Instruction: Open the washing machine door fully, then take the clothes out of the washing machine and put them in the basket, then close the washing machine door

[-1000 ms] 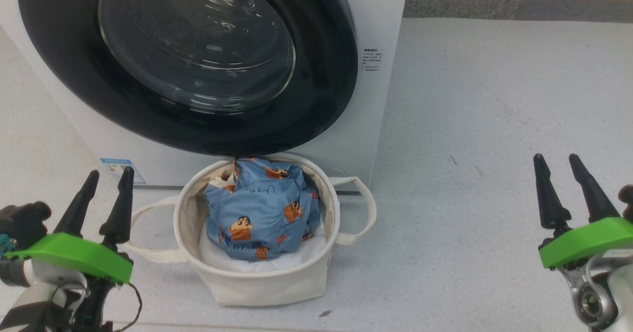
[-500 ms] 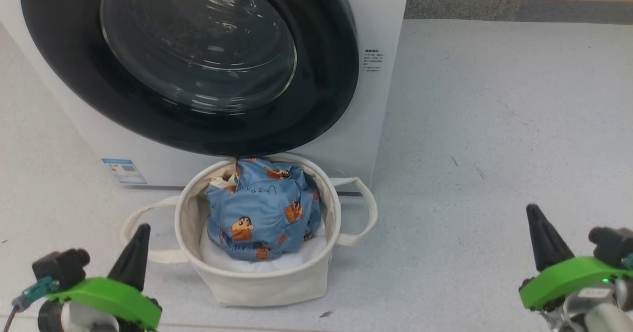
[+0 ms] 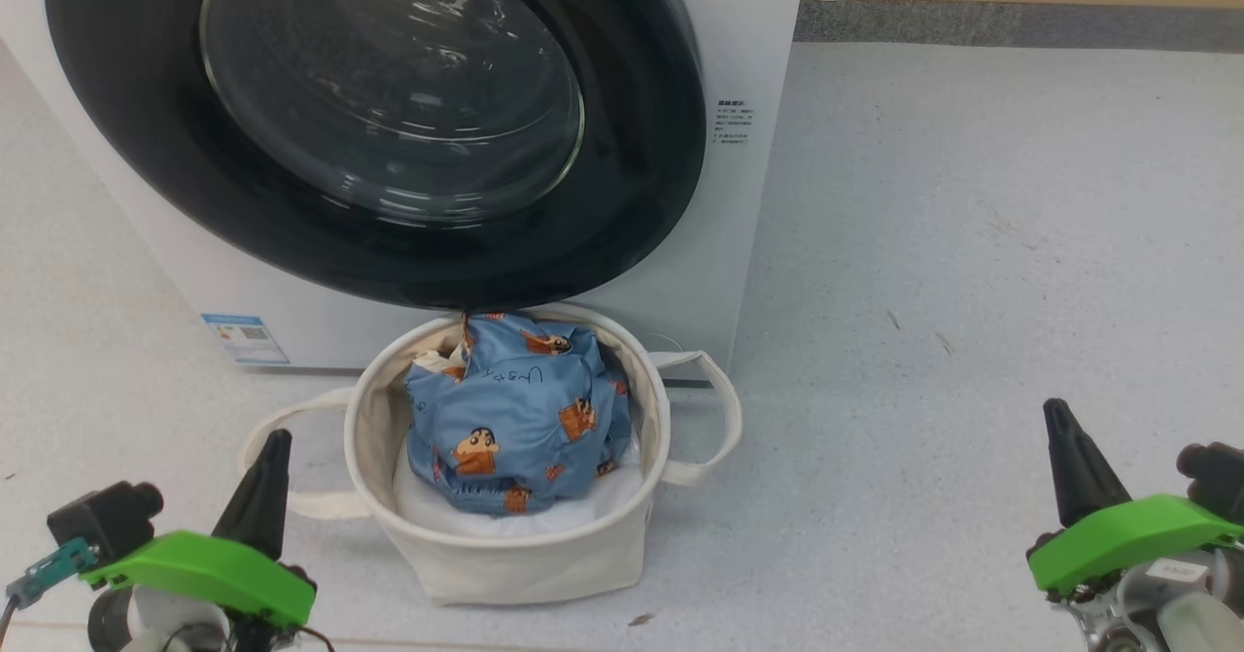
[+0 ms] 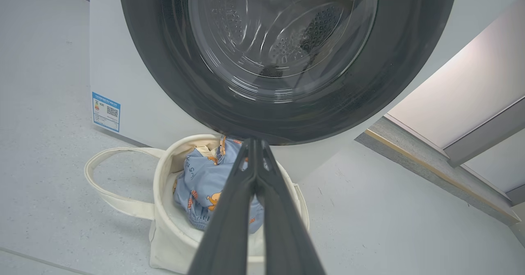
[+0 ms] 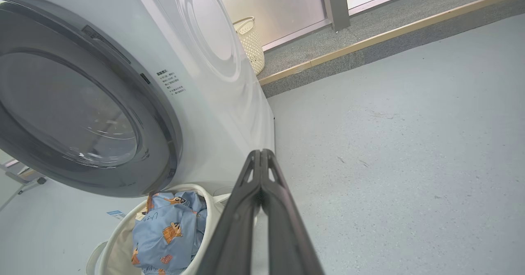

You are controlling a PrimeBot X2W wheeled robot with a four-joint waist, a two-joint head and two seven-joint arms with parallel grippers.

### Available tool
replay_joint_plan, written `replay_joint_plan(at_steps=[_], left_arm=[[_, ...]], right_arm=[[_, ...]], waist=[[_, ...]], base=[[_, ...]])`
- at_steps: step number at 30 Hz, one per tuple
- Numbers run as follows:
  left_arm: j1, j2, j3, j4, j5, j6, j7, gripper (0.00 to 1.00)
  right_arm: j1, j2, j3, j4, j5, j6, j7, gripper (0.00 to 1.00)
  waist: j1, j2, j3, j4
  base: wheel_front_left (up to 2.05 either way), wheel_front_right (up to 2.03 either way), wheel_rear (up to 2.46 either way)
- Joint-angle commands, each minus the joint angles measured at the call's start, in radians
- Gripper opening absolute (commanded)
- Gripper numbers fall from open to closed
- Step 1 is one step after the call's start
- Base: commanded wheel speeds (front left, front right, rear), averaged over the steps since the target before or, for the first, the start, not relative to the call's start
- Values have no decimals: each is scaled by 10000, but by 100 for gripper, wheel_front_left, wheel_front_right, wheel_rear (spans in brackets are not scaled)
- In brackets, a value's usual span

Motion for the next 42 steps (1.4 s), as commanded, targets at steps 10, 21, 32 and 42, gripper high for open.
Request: replay_joint_plan(at_steps=[10, 21, 32, 42], left_arm=[[-229, -129, 579, -433, -729, -118, 232, 0], [-57, -485, 955, -543, -1509, -175, 477, 0], [100, -812, 1300, -644, -2225, -228, 703, 0], [243, -1110, 1613, -735, -2876, -276, 908, 0]], right_arm=[[-335, 141, -339, -383, 942, -1, 288, 0], [-258, 412, -583, -440, 1949, -1, 565, 0], [-186, 661, -807, -493, 2874, -1, 818, 0], [-121, 887, -1010, -541, 3715, -2, 1049, 0]], waist=[[-1, 0, -33, 8], [-2, 0, -73, 19], [-2, 0, -109, 29], [-2, 0, -142, 38]], base=[[0, 0, 0], [0, 0, 0], [0, 0, 0], [0, 0, 0]])
